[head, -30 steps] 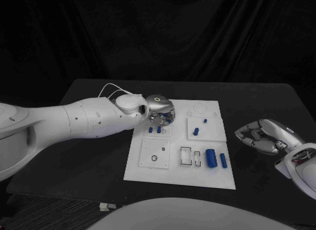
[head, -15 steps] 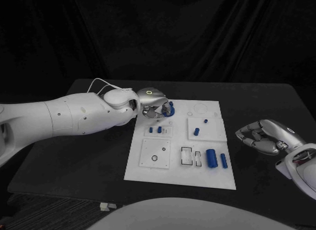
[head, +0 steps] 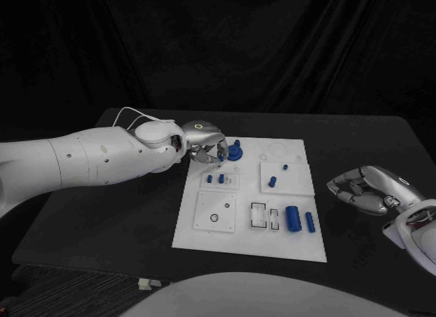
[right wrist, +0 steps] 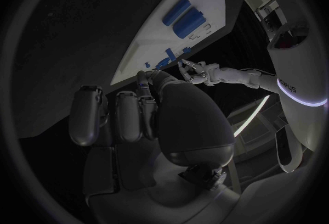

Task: Assemble the parts on the task board

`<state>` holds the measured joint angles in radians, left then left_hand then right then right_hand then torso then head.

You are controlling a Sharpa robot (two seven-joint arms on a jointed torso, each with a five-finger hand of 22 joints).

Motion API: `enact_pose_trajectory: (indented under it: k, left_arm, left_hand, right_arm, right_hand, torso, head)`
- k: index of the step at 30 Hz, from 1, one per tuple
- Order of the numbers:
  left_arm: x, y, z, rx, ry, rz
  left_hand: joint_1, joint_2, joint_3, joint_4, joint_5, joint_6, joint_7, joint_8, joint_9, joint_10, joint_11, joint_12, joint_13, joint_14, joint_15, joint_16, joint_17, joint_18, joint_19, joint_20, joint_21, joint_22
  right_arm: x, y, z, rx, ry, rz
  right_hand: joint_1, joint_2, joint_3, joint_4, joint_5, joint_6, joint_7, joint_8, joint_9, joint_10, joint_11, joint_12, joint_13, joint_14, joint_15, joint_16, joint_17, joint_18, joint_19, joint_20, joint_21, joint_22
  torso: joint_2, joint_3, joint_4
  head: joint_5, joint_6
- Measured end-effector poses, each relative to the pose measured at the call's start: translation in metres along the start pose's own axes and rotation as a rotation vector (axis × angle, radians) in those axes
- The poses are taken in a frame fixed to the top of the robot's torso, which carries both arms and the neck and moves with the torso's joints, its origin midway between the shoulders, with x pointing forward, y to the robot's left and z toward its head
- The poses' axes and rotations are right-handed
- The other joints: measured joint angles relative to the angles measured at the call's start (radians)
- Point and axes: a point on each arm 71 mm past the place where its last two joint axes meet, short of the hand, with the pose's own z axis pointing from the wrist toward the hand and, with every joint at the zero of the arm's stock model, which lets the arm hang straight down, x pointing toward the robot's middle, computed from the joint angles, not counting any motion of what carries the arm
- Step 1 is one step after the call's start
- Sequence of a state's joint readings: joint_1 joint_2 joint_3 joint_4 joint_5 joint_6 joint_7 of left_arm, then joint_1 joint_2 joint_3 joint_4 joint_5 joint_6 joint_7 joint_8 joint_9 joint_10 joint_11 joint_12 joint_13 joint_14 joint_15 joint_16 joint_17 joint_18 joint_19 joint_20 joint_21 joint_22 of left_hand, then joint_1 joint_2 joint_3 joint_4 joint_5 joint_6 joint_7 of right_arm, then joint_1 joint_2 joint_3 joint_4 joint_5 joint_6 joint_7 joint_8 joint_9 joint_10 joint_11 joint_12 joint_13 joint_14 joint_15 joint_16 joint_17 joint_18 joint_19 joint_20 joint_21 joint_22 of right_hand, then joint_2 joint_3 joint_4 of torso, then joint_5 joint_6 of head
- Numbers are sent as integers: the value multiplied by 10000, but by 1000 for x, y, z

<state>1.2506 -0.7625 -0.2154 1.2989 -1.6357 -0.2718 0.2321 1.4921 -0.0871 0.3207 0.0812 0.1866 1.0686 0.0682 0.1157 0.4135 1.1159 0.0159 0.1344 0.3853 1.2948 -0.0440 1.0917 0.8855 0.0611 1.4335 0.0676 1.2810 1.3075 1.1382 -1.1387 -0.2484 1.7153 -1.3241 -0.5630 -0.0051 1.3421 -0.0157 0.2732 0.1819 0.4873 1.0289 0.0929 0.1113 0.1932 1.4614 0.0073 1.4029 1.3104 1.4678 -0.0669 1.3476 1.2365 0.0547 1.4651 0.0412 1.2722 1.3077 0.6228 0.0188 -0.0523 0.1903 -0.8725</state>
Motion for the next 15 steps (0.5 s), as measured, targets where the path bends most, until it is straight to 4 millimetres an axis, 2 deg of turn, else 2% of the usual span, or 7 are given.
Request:
enact_pose_trajectory:
  k: [4,11,15]
  left_arm:
    - [1,1,-1,-56,135,-56]
    - [5,2,0,-133,338,-139]
    - [9,2,1,-164,457,-191]
  left_hand:
    - [0,0,0,0,0,2,2,-1,0,104,14,-1,-21,2,-2,0,19,-1,0,0,41,0]
    - [0,0,14,-15,-1,33,34,-39,0,114,6,-1,-32,4,-4,0,-13,0,0,0,41,0]
    - [-11,-11,41,-41,-2,33,34,-40,-1,148,38,-38,-46,-31,-40,0,-76,0,0,0,41,0]
  right_arm:
    - [0,0,0,-1,3,2]
    - [1,0,0,2,10,5]
    - [1,0,0,3,12,6]
  right_hand:
    - [0,0,0,0,0,0,0,0,0,0,0,0,0,0,0,0,0,0,0,0,0,-1]
    - [0,0,0,0,0,0,0,0,-1,0,0,0,0,0,0,0,0,0,0,0,0,-1]
    - [0,0,0,0,0,0,0,0,8,0,0,0,0,0,0,0,-9,0,0,0,0,-2]
  torso:
    - [7,-6,-14]
    - [13,-8,-10]
    - [12,-8,-13]
  head:
    - [25,0]
    - [-26,0]
    - [-99,0]
